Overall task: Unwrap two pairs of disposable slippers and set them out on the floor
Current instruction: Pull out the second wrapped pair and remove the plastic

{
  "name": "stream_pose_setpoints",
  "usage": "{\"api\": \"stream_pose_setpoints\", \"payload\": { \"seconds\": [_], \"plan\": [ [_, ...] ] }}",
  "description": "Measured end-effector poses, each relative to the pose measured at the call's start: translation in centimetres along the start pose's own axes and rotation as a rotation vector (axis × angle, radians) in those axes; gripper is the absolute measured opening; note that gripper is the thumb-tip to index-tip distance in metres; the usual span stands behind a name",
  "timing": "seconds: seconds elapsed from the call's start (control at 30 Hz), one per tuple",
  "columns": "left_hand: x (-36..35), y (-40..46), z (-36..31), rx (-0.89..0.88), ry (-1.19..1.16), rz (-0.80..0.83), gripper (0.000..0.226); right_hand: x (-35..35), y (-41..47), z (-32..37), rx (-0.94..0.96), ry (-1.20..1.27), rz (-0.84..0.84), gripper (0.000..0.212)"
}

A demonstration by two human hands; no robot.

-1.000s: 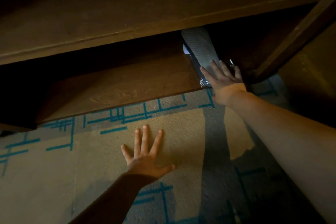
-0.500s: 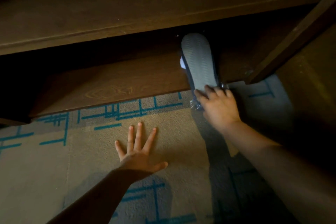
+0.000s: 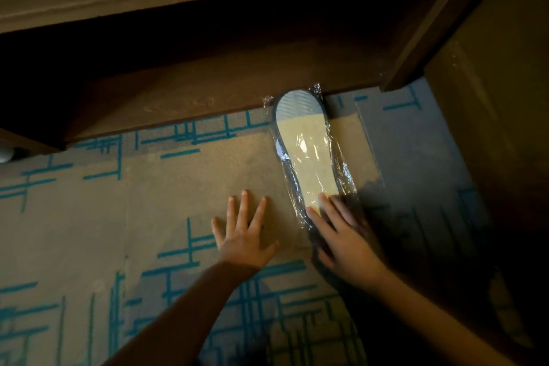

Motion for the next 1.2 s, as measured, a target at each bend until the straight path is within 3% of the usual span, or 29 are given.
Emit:
{"api": "stream_pose_setpoints", "payload": {
  "seconds": [0.1, 0.23, 0.33, 0.47, 0.8, 0.9, 0.97, 1.03, 1.1, 1.2],
  "plan": [
    [-1.1, -1.7, -2.0, -0.176, -0.009, -0.085, 0.080, -1.6, -2.5, 0.8, 0.012, 0.021, -0.014, 0.078],
    [-2.4, -2.7, -4.7, -0.447, 0.158, 0.098, 0.077, -2.0, -4.6, 2.0, 0.080, -0.018, -0.031, 0.078],
    [-2.0, -2.6, -5.3, -0.452, 0.177, 0.189, 0.070, -1.4, -5.7, 2.0, 0.137, -0.074, -0.101, 0.073],
    [-1.2, -2.2, -5.3, -0.470, 0.174, 0.195, 0.064, -2.0, -7.1, 1.2, 0.169, -0.042, -0.257, 0.048],
    [-2.1, -2.4, -5.2, -0.505, 0.177, 0.212, 0.062, -5.7, -11.6, -1.1, 0.057, -0.079, -0.120, 0.054],
    [-2.2, -2.8, -5.8, -0.511, 0.098, 0.195, 0.063, -5.3, -11.3, -1.0, 0.027, -0.020, -0.171, 0.043],
    [-1.7, -3.3, -6.3, -0.525, -0.086, 0.067, 0.061, -4.4, -10.5, -0.6, -0.022, 0.098, -0.227, 0.028],
    [-0.8, -3.8, -6.4, -0.472, -0.306, -0.143, 0.054, -3.6, -9.9, -0.4, -0.105, 0.216, -0.243, 0.024],
    [-0.5, -4.1, -6.0, -0.286, -0.515, -0.313, 0.040, -3.1, -9.6, -0.4, -0.184, 0.327, -0.257, 0.019],
    [-1.4, -4.0, -5.5, 0.174, -0.988, -0.250, 0.007, -2.4, -9.1, -0.5, -0.333, 0.700, -0.113, 0.017]
  ]
}}
Point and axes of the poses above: each hand's wrist, its own y-axis towards the middle knuckle, its own x-axis out of the back of the hand, z = x × y, the point moved 4 cm from there along y, towards the middle knuckle, and after that the axes turned 8 degrees about -y, right-handed, at the moved point
